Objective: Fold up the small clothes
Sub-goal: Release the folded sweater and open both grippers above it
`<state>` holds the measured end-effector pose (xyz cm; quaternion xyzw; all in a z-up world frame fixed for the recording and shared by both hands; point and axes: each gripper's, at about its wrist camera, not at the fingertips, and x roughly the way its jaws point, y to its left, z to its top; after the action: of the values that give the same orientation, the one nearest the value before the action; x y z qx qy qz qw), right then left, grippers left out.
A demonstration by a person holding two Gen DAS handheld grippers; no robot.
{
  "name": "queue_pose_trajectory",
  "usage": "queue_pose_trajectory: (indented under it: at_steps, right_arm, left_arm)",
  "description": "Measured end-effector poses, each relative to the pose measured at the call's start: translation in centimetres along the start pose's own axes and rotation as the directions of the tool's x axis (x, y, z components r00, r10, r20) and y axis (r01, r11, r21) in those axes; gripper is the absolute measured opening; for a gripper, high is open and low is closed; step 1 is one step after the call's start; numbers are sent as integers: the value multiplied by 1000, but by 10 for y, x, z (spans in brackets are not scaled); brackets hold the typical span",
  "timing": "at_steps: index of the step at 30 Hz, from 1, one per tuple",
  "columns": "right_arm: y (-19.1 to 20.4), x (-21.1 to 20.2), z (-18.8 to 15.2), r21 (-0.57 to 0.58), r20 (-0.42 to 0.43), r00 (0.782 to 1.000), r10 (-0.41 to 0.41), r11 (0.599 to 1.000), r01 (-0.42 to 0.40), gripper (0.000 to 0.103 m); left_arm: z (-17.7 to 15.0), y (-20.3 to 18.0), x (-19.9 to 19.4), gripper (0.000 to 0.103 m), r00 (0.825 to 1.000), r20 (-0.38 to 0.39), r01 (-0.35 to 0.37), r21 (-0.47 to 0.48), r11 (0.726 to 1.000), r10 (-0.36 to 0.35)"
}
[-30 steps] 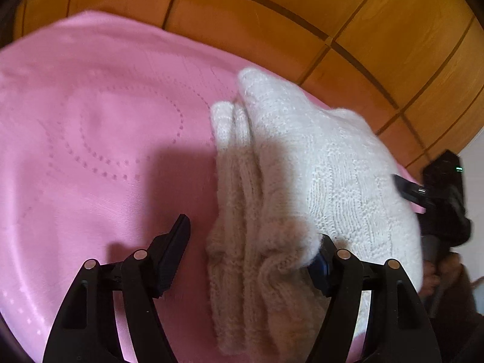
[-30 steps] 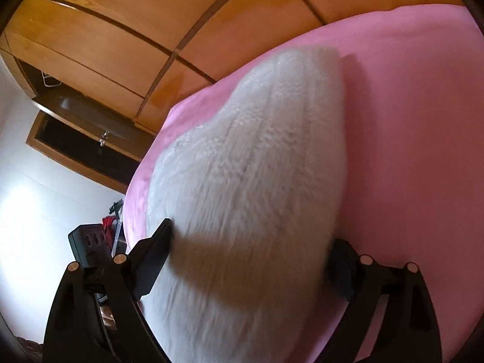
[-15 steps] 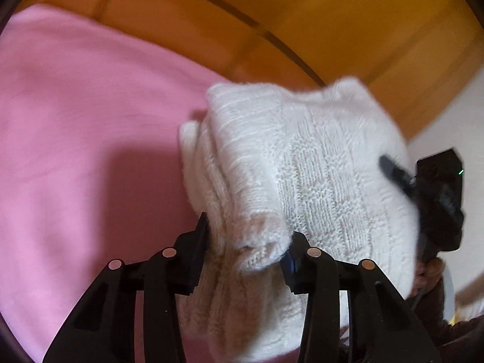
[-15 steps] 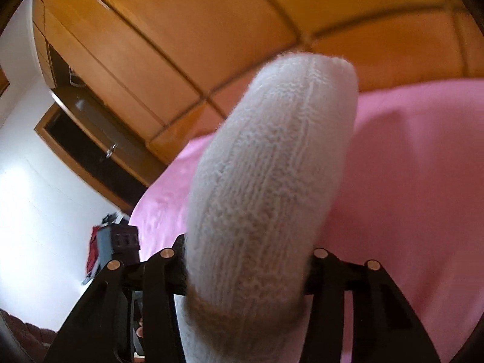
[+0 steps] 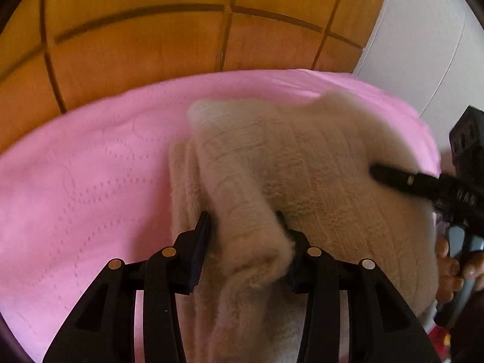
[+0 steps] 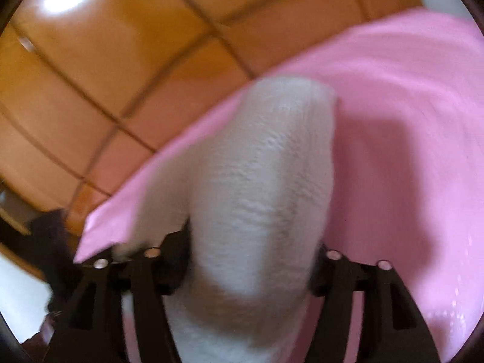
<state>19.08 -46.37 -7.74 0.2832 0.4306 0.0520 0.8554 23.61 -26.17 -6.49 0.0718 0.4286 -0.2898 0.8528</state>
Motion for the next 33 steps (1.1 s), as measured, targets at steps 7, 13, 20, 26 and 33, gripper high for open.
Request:
queue_pose_trajectory:
  at_steps: [7, 13, 20, 26, 33]
  right_arm:
    - [24, -64, -16, -80, 190, 969, -157, 981, 175, 42]
    - [68, -40, -55, -236, 119, 970, -213, 943, 236, 25]
    - [74, -19, -64, -186, 172, 938, -302, 925, 332, 26]
    - [82, -37, -73, -175, 184, 934, -305, 925, 336, 58]
    - [107, -48, -98, -208, 190, 935, -299, 918, 336, 88]
  left_arm:
    - [-14, -8, -14, 42, 994, 73, -77, -10, 997, 77]
    - [-25, 14, -6, 40, 982, 85, -162, -62, 985, 166]
    - [-32, 20, -12, 49, 981, 87, -168, -85, 982, 176]
    - [-43, 27, -43, 59, 984, 109, -121, -164, 979, 140]
    - [-60, 28, -87, 66, 969, 187, -130, -180, 975, 163]
